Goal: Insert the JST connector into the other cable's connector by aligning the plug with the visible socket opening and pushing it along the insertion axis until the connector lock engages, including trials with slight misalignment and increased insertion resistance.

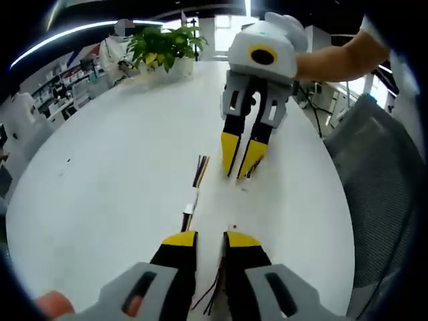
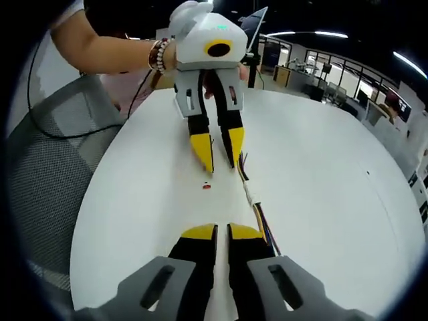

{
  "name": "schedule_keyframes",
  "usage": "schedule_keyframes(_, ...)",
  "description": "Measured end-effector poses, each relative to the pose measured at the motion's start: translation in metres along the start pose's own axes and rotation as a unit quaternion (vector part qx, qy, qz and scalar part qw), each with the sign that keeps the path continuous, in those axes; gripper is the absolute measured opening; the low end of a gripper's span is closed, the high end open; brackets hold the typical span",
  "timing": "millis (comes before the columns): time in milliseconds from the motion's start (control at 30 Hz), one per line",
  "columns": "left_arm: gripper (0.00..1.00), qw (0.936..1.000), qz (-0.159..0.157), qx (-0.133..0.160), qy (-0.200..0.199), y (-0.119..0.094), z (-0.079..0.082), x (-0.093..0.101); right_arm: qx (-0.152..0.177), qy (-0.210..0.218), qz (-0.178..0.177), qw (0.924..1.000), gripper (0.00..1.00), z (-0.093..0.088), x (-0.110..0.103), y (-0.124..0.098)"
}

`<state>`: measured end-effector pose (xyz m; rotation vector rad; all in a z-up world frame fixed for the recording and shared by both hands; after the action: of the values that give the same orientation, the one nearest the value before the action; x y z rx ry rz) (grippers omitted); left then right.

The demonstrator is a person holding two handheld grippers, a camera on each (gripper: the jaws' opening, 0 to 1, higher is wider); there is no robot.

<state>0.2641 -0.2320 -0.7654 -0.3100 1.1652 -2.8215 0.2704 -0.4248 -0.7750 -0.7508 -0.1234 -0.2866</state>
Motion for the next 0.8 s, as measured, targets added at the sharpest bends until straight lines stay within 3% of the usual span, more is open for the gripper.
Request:
schedule_keyframes(67,0.09,0.9999,-0.006,0.006,-0.007,0.003,-0.002,0.004,0.001,0.004,0.002,1.0000,0.05,-0.001,-0.005,0.000)
schedule_keyframes(133,0.09,0.9987,-0.019,0.038,-0.028,0.005,-0.002,0.008,0.004,0.011,0.001,0.9999,0.06,-0.001,-0.007,-0.001)
schedule_keyframes(500,0.08,0.9976,-0.006,0.050,-0.047,0.006,-0.013,0.008,0.003,0.011,-0.005,0.9999,0.07,-0.012,-0.015,-0.003)
schedule_keyframes(800,0.05,0.9976,-0.007,0.053,-0.044,0.008,-0.014,0.006,0.024,0.017,-0.011,0.9995,0.05,-0.014,-0.015,-0.005)
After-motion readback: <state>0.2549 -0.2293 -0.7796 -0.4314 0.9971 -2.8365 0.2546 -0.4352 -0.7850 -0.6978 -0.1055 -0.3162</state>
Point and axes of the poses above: the point that each gripper's makers call its tool centre point, and the gripper's own axes: y roughly forward along the fingers, x roughly to its right, z roughly out of its top, the point moved 10 cm from there along -y, roughly backward along the fingers, and after that the axes turned 14 degrees about -z, right-handed, at the moved point
